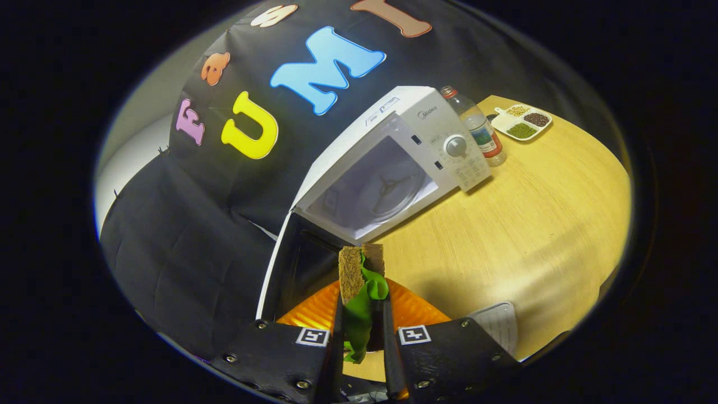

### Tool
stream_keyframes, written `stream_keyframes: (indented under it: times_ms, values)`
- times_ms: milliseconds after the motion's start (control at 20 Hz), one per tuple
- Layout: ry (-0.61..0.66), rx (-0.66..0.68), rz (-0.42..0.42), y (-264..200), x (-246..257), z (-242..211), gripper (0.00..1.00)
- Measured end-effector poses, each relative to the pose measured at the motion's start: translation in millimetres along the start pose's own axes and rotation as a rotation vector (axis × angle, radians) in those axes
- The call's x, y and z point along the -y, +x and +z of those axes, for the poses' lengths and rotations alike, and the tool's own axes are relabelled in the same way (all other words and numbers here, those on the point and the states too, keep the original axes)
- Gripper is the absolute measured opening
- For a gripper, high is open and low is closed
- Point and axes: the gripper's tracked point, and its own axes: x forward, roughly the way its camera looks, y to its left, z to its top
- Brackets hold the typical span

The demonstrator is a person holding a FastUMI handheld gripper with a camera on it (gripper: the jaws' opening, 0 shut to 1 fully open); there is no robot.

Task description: Open the microwave, put the food inside, and close the microwave door.

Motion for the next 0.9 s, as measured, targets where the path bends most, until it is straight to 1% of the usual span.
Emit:
stream_keyframes:
  times_ms: [150,350,500,650,850,900]
  values:
    - [0.02,0.08,-0.019,24.7,-6.5,13.4,0.3]
    - [0.085,0.162,0.011,59.7,-19.8,29.1,0.3]
    - [0.106,0.218,0.007,88.5,-21.4,39.2,0.3]
    - [0.127,0.274,0.023,120.0,-26.0,48.6,0.3]
    - [0.15,0.356,-0.017,156.4,-14.2,66.1,0.3]
    - [0.161,0.382,-0.014,165.7,-12.8,72.8,0.3]
